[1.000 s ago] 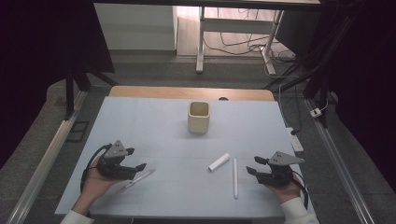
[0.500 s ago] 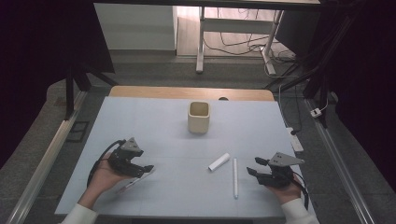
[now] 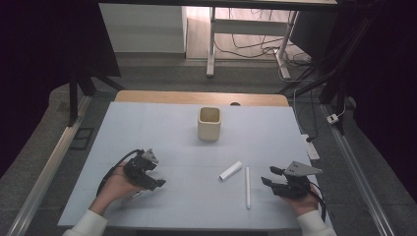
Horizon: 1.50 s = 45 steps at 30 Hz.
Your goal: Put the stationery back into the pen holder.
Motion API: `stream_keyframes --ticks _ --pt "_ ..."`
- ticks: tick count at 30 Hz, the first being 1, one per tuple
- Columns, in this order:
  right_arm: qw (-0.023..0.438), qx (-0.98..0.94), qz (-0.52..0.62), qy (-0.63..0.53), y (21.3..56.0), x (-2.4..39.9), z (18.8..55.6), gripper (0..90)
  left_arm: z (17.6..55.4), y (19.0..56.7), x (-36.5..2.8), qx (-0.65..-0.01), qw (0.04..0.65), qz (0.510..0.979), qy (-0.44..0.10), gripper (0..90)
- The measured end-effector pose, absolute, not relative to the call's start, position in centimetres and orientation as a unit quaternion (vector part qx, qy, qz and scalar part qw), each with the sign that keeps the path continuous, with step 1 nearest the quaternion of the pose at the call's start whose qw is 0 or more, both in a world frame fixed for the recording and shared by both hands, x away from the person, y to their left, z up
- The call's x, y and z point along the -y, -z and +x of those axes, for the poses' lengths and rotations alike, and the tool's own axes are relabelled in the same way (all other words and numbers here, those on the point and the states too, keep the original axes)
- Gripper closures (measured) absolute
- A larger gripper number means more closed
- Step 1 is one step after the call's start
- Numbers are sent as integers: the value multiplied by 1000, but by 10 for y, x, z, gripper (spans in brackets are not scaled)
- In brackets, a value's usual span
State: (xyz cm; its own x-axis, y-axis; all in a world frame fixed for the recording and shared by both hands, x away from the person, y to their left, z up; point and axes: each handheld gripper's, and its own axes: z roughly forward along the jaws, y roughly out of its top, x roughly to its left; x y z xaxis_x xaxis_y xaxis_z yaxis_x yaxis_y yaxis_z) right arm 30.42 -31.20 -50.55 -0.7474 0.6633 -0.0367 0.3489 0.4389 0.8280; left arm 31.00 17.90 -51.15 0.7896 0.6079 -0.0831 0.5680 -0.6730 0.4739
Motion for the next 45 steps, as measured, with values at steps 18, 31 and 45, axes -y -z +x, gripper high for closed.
stream_keyframes --ticks 18,31,45 --pt "176 -830 305 -434 507 312 305 432 310 519 -175 -312 215 925 -33 458" --pt "176 -832 303 -431 508 311 305 431 302 515 -167 -276 187 941 -48 791" --pt "178 -829 305 -434 508 311 305 431 302 510 -174 -284 215 933 -42 791"
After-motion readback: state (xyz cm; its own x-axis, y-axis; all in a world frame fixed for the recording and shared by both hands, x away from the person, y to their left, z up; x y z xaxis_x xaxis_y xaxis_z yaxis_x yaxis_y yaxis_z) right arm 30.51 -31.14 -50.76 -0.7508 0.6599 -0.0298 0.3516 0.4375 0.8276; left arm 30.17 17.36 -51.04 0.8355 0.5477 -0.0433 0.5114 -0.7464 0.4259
